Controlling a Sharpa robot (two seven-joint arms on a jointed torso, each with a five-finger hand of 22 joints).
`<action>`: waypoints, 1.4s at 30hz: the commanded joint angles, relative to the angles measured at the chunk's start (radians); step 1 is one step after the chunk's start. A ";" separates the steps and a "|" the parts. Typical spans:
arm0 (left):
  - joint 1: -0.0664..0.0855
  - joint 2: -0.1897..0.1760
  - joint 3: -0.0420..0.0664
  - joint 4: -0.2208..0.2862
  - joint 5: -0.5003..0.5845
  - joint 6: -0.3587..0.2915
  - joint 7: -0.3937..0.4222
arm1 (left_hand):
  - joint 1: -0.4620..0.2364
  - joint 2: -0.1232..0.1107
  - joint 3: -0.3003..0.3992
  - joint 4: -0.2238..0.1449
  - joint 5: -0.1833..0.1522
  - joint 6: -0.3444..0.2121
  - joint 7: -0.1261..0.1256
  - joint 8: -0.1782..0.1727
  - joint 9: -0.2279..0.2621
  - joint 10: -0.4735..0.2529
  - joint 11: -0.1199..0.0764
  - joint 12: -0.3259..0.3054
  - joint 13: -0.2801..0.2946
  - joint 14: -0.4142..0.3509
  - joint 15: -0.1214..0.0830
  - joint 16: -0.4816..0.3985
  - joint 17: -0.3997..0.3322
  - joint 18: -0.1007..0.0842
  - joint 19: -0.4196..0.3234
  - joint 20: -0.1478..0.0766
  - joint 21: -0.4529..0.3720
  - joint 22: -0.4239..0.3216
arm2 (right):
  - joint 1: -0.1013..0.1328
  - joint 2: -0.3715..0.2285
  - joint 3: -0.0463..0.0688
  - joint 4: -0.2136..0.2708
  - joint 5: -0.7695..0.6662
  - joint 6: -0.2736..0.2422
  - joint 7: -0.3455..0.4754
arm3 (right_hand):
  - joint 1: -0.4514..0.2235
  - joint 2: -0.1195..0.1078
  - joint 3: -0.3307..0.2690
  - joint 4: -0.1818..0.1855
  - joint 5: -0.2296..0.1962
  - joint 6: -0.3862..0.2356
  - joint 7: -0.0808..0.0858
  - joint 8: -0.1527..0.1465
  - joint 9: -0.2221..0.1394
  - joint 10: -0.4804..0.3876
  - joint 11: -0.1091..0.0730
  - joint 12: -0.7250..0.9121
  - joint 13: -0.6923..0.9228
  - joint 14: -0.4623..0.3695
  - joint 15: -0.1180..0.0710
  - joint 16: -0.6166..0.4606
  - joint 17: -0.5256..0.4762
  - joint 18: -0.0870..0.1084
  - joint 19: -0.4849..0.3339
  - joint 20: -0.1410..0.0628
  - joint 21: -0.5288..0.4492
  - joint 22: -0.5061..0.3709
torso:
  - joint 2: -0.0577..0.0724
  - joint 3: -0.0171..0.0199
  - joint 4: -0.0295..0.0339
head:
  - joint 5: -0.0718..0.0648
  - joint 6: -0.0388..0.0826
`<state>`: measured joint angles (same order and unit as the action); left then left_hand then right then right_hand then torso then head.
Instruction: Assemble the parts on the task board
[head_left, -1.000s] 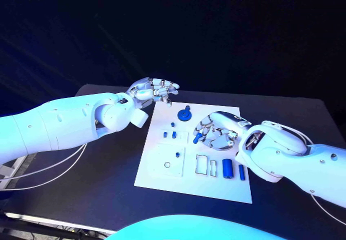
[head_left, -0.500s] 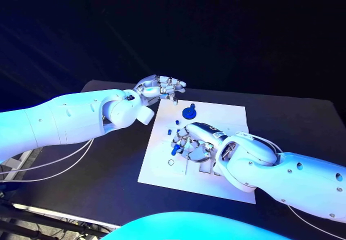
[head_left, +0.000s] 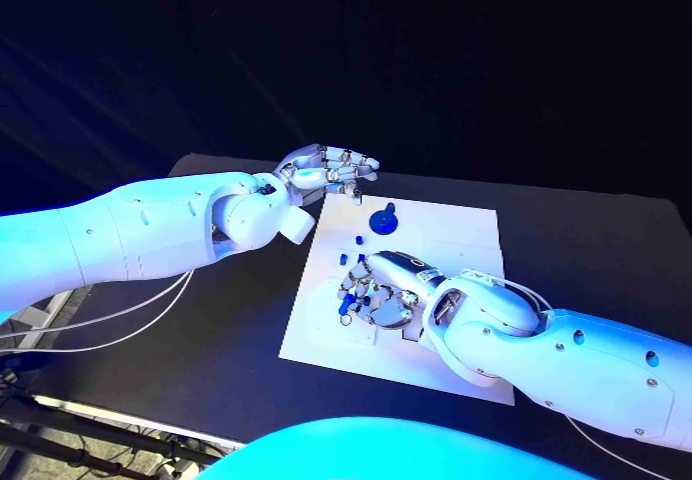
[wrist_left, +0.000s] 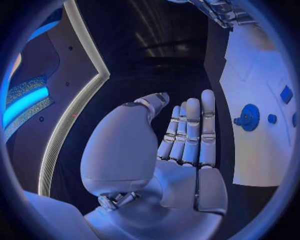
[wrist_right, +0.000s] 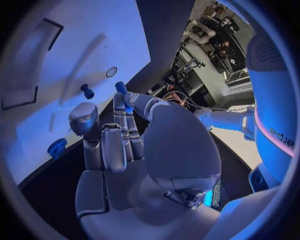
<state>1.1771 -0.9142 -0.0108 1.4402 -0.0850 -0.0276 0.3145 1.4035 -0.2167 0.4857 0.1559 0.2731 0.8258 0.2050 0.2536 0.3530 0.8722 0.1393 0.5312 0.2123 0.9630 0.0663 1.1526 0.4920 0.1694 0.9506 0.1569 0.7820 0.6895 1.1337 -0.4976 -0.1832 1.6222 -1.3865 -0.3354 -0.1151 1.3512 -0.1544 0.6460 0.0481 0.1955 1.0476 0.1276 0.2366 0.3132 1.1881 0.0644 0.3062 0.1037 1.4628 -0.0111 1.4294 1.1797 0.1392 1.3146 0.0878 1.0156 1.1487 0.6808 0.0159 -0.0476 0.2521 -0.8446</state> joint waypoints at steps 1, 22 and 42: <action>0.000 0.002 0.000 0.001 0.003 0.017 0.003 | 0.007 0.002 -0.003 -0.003 0.005 -0.008 -0.002 0.002 -0.002 -0.006 -0.001 0.001 -0.001 -0.003 0.001 -0.005 -0.001 0.015 0.006 0.002 -0.002 -0.001 | -0.004 0.004 -0.001 -0.008 -0.022 0.024 0.001 | -0.007 0.005 -0.003 0.000 0.002 0.000 0.003 0.044 0.054 -0.006 -0.004 -0.006 0.001 0.035 -0.006 0.003 0.001 -0.018 -0.005 -0.002 -0.006 -0.001 | 0.000 0.0004 0.0003 | 0.002 -0.003; 0.000 0.002 0.000 0.001 0.002 0.018 0.002 | 0.007 0.002 -0.003 -0.003 0.005 -0.008 -0.002 0.002 -0.002 -0.006 -0.001 0.001 -0.001 -0.003 0.001 -0.005 -0.001 0.015 0.006 0.002 -0.002 -0.001 | -0.013 0.016 -0.008 -0.032 -0.047 0.072 -0.032 | -0.009 0.005 -0.005 -0.002 0.002 -0.003 0.003 0.044 0.056 -0.008 -0.004 -0.008 0.001 0.035 -0.005 0.003 0.001 -0.017 -0.006 -0.002 -0.008 -0.001 | 0.000 -0.0006 -0.0001 | 0.008 -0.010; 0.000 0.002 0.000 0.000 -0.002 0.021 -0.001 | 0.008 0.002 -0.005 -0.002 0.005 -0.008 -0.002 0.003 -0.002 -0.006 0.000 0.002 -0.002 -0.004 0.001 -0.006 -0.001 0.015 0.007 0.002 -0.004 -0.002 | -0.028 0.033 -0.010 -0.040 -0.062 0.077 -0.046 | -0.010 0.004 -0.007 -0.003 0.002 -0.006 0.004 0.044 0.058 -0.010 -0.003 -0.009 0.002 0.035 -0.005 0.003 0.000 -0.017 -0.007 -0.002 -0.010 -0.002 | -0.001 -0.0002 -0.0001 | 0.008 -0.012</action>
<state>1.1771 -0.9138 -0.0109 1.4394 -0.0862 -0.0238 0.3103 1.4035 -0.2167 0.4857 0.1560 0.2731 0.8258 0.2050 0.2536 0.3521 0.8721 0.1394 0.5312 0.2115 0.9630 0.0663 1.1526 0.4922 0.1695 0.9506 0.1569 0.7820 0.6886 1.1110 -0.4639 -0.1894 1.5850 -1.4324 -0.2909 -0.1455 1.3381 -0.1592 0.6429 0.0454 0.1959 1.0372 0.1277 0.2367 0.3207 1.1863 0.0626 0.3011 0.1068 1.4629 -0.0110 1.4293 1.1816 0.1392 1.3145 0.0878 1.0107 1.1475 0.6798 0.0158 -0.0476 0.2602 -0.8562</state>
